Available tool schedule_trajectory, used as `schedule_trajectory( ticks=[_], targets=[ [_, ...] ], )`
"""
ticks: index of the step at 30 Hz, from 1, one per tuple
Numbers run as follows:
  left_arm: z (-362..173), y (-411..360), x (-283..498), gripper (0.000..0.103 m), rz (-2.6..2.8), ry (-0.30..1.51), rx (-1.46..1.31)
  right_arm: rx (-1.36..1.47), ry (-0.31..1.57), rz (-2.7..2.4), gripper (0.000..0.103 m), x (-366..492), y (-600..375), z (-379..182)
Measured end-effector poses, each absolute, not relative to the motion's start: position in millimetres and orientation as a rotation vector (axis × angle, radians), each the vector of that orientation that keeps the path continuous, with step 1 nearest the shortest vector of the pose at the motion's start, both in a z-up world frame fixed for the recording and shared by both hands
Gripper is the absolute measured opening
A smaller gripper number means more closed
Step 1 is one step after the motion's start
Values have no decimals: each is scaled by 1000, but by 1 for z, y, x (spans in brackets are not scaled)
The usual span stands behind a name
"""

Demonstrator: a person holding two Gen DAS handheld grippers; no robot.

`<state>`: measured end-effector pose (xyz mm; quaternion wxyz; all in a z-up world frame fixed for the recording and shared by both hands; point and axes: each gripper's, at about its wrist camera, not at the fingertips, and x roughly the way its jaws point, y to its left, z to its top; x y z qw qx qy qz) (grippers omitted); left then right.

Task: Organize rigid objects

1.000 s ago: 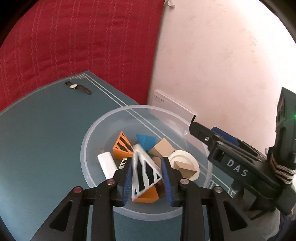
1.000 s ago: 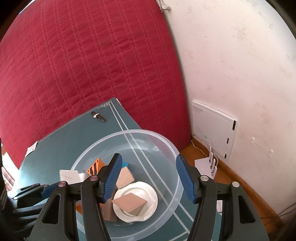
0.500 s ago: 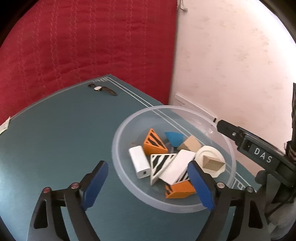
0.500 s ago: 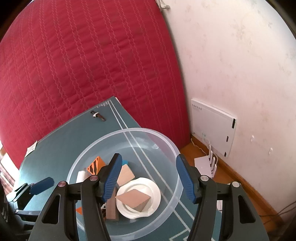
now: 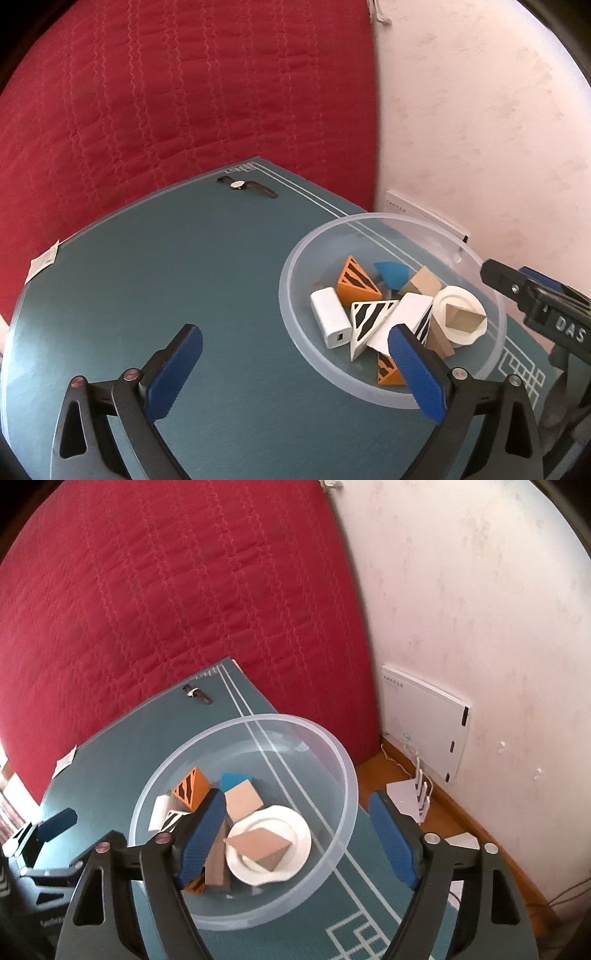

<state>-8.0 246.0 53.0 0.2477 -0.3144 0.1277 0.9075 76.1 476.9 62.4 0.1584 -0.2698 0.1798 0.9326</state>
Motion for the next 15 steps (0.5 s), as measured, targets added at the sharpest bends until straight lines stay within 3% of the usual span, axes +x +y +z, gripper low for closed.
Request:
schedule_trajectory(
  ticks=[15],
  targets=[
    [63,237,1,102,2511,353,-803,-784,223,2726,93,101,425,68]
  ],
)
